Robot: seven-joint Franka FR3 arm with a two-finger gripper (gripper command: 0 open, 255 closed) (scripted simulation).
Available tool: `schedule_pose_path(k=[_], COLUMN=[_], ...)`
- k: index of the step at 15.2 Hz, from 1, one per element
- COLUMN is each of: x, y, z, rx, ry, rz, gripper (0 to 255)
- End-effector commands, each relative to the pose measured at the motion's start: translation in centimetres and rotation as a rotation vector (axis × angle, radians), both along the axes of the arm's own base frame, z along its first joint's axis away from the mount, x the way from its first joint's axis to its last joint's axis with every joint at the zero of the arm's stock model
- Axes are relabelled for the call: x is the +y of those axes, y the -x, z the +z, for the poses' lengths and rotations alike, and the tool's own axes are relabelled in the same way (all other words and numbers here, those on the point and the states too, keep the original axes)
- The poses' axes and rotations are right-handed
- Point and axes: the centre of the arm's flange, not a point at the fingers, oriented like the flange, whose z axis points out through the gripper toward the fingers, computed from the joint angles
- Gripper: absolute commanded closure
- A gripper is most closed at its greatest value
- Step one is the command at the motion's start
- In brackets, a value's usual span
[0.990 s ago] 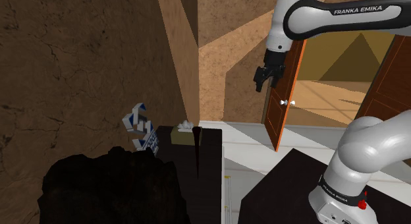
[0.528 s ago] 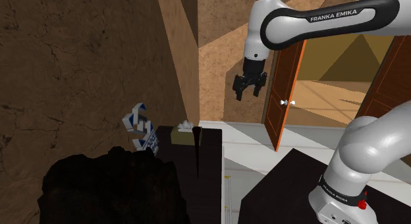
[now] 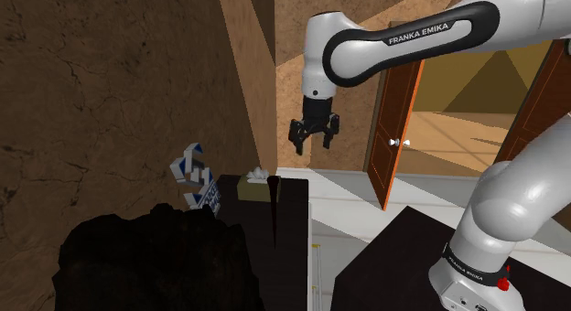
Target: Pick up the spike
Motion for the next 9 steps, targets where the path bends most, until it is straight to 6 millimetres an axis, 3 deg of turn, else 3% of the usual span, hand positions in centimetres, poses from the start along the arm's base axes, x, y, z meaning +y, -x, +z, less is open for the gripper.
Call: schedule_pose_path(k=[1, 9], x=[2.3, 11.5], y=[-1.1, -5.5], z=[-0.5, -3.4], rx=[0.007, 0.038], ry=[-0.002, -0.004], rz=[-0.012, -0.053], gripper=[0, 0])
